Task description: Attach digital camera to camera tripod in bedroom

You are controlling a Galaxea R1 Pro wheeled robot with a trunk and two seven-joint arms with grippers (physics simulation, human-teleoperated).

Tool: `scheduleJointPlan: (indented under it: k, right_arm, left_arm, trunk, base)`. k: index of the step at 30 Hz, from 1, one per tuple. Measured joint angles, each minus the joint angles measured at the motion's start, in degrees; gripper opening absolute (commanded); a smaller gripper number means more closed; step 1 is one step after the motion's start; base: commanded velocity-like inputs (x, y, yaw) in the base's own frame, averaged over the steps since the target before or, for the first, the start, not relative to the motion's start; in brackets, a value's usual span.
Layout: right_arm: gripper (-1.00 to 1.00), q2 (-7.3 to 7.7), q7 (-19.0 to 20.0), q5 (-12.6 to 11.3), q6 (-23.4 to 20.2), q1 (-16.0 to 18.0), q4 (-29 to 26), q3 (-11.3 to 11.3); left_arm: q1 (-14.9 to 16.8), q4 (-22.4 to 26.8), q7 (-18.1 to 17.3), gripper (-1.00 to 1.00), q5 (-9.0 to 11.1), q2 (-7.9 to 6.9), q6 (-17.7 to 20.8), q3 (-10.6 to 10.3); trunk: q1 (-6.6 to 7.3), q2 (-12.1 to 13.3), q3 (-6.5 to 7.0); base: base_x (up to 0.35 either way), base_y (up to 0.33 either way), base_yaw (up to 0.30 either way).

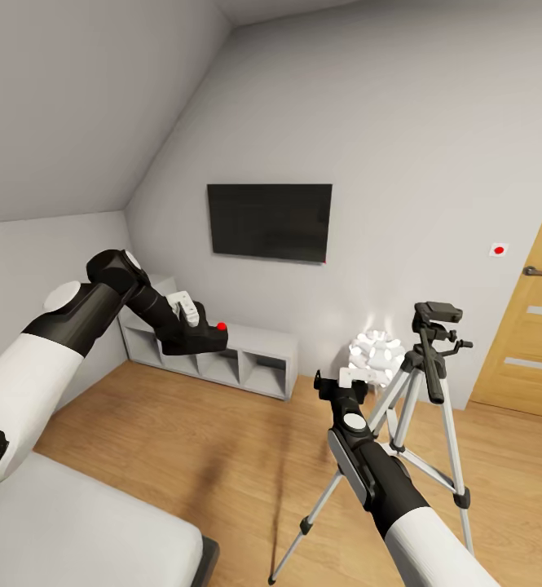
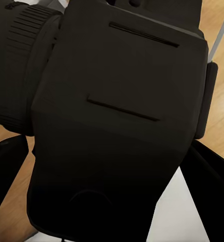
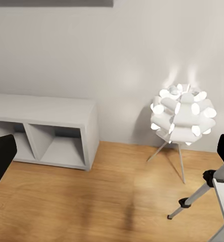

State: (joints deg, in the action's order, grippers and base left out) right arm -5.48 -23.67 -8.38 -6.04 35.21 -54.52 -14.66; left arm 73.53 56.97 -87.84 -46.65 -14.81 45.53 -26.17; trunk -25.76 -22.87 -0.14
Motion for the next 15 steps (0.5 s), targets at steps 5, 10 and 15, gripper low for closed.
scheduleJointPlan:
  k: [5,10,15]
  right_arm:
    - [1.0,0.0,0.0,0.0,0.1,0.0,0.0,0.0]
    - [1.0,0.0,0.0,-0.1,0.0,0.0,0.1,0.0]
    - [1.0,0.0,-0.4,-4.1,-0.1,0.0,0.7,0.0]
  left_arm:
    - [0.0,0.0,0.0,-1.0,0.0,0.0,0.0,0.0]
    - [0.0,0.0,0.0,-1.0,0.0,0.0,0.0,0.0]
    - [0.0,0.0,0.0,-1.0,0.0,0.0,0.0,0.0]
  trunk:
    - [0.0,0.0,0.0]
    - [0.0,0.0,0.0]
    - [0.0,0.0,0.0]
  base:
    - [0.0,0.0,0.0]
    - [0.0,0.0,0.0]
    - [0.0,0.0,0.0]
